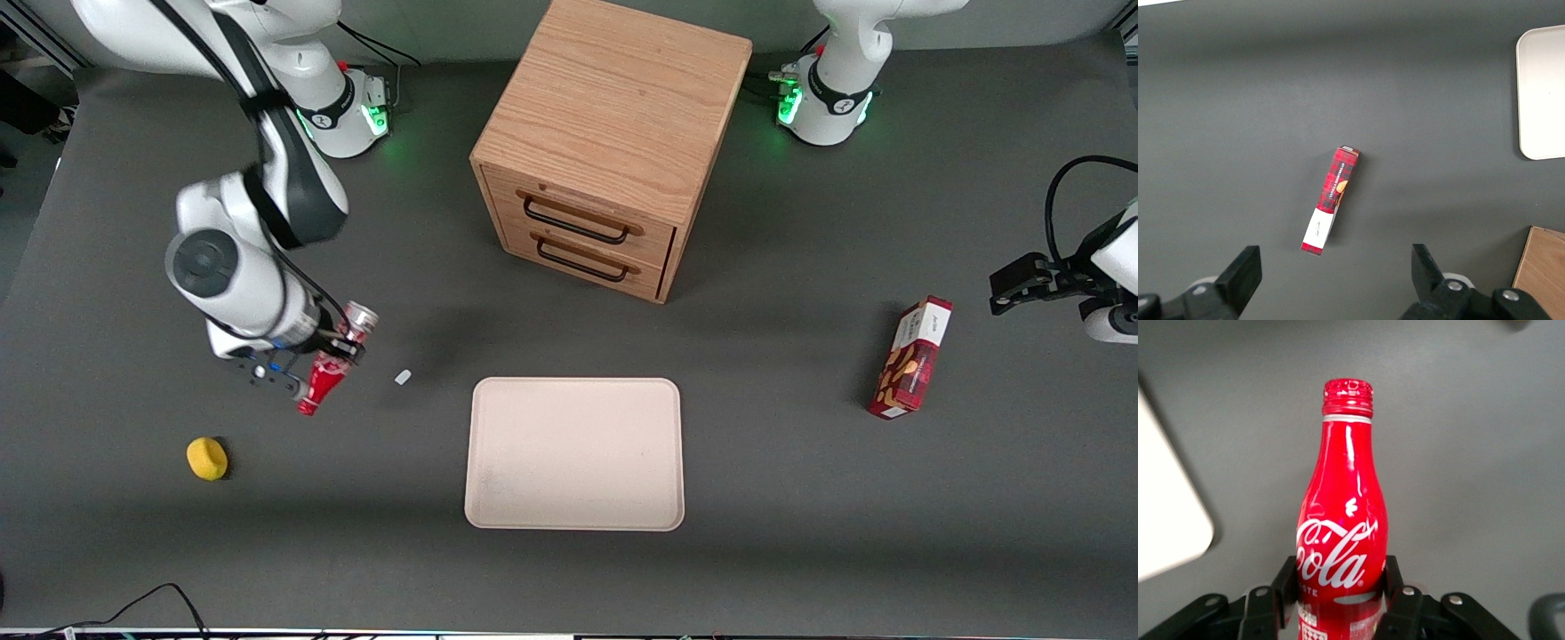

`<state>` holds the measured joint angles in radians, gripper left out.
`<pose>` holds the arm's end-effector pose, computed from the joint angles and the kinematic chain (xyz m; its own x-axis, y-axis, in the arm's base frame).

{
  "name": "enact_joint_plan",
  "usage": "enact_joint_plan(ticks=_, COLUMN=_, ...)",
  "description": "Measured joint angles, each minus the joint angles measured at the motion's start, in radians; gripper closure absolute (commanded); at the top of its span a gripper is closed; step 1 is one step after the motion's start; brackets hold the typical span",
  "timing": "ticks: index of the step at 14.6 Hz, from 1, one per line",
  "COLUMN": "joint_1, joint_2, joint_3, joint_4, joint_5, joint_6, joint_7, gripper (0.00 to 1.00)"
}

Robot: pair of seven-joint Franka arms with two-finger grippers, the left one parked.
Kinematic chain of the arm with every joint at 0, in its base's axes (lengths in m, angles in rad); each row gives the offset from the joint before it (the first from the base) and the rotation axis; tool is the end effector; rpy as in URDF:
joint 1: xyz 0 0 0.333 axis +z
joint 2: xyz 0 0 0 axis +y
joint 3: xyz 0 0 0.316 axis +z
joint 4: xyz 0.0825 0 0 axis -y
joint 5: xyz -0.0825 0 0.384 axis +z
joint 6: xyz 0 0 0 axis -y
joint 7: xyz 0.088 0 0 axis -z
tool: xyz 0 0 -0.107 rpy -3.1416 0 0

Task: Place coke bottle on tray
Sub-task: 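Lift the bottle upright off the table with the right gripper, then carry the upright bottle over the cream tray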

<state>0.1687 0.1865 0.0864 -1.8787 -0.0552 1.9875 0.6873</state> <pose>0.5783 0.1452 0.4055 0.9163 -0.3985 -0.0389 -0.3951 -0.9157 0.0741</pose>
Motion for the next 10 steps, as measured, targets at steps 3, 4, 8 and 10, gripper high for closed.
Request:
enact_joint_plan(ticks=3, joint_1=-0.025, joint_2=-0.092, joint_3=0.000, joint_4=0.146, joint_5=0.037, joint_6=-0.288, joint_7=-0.088, gripper=1.00)
enact_joint_plan(ticks=4, joint_1=-0.029, joint_2=-0.103, joint_3=0.000, joint_4=0.207, joint_5=0.040, joint_6=-0.366, joint_7=-0.108, gripper=1.00)
enact_joint_plan(ticks=8, joint_1=-0.030, joint_2=-0.078, joint_3=0.002, joint_4=0.370, joint_5=0.044, joint_6=-0.468, joint_7=-0.147, gripper=1.00)
enact_joint_plan(ticks=10, joint_1=-0.026, joint_2=-0.001, joint_3=0.009, joint_4=0.452, joint_5=0.045, joint_6=-0.505, joint_7=-0.149, gripper=1.00)
